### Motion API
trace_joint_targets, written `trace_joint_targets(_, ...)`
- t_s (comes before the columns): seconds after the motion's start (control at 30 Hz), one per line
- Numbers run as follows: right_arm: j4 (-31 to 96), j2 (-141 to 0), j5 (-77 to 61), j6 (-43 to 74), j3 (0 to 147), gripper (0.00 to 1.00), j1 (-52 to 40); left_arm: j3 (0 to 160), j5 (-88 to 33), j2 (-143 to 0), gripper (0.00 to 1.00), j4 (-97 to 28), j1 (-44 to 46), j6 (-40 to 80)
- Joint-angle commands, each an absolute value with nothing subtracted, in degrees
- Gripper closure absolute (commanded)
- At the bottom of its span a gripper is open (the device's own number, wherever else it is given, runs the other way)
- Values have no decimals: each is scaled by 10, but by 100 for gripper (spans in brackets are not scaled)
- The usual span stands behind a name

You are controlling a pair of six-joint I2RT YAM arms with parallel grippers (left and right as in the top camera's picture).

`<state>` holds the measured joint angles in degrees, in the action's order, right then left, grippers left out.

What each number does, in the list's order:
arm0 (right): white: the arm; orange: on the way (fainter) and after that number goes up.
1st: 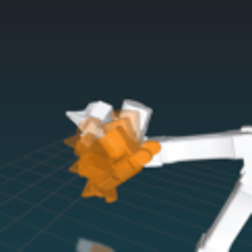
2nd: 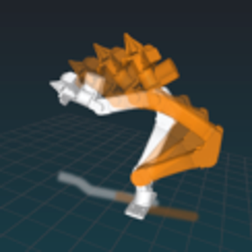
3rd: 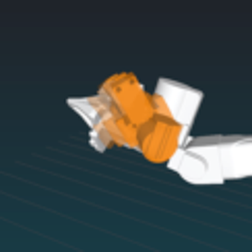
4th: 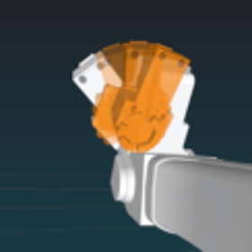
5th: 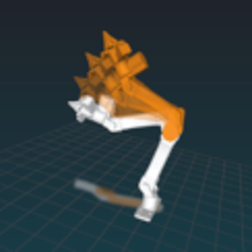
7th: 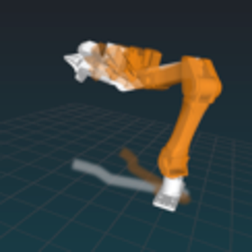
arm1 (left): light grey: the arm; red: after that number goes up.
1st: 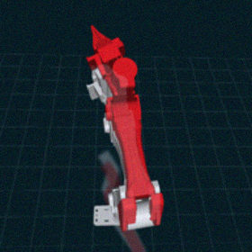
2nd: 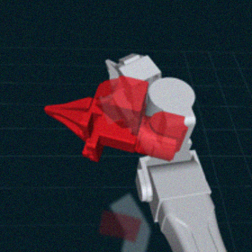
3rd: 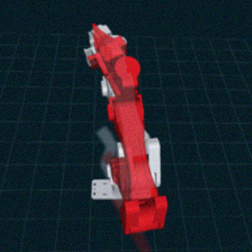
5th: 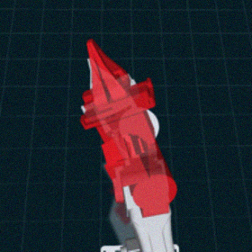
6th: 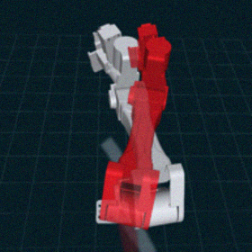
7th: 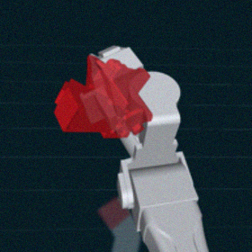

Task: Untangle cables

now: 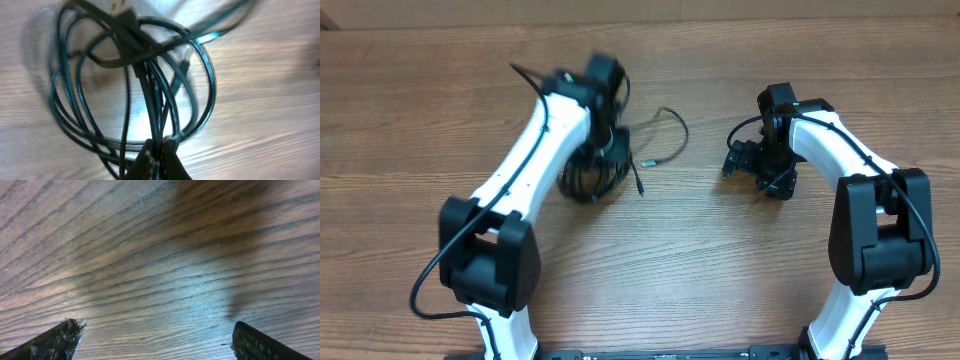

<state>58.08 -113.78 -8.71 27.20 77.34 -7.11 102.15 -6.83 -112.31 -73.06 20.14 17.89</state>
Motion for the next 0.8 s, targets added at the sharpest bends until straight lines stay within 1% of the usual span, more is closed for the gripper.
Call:
trace_joint_targets(0.0,580,-1140,-91,274,771,4,-71,1148,-88,-1119,96,-772,194,182)
trace_joint_targets(0.13,580,-1140,-91,274,771,4,-71,1252,-95,-1119,96,-809,194,170)
trace_joint_targets(0.23,580,-1140,-91,274,771,4,-71,1313,-106,-1119,96,-821,196,126)
trace_joint_targets(0.3,580,-1140,-91,274,771,4,-71,1330,-105,-1119,96,-821,197,82)
trace_joint_targets(0.4,580,-1140,-113,274,771,3,-71,1332,-105,-1120,96,-820,197,69)
trace_joint_targets(0.5,569,-1140,-195,240,771,0,-71,1332,-101,-1120,96,-821,195,69)
trace_joint_targets(0.67,543,-1140,-396,131,771,0,-71,1332,-113,-1120,96,-818,195,92)
trace_joint_targets(0.77,538,-1140,-432,117,771,0,-71,1332,-111,-1120,96,-816,194,92)
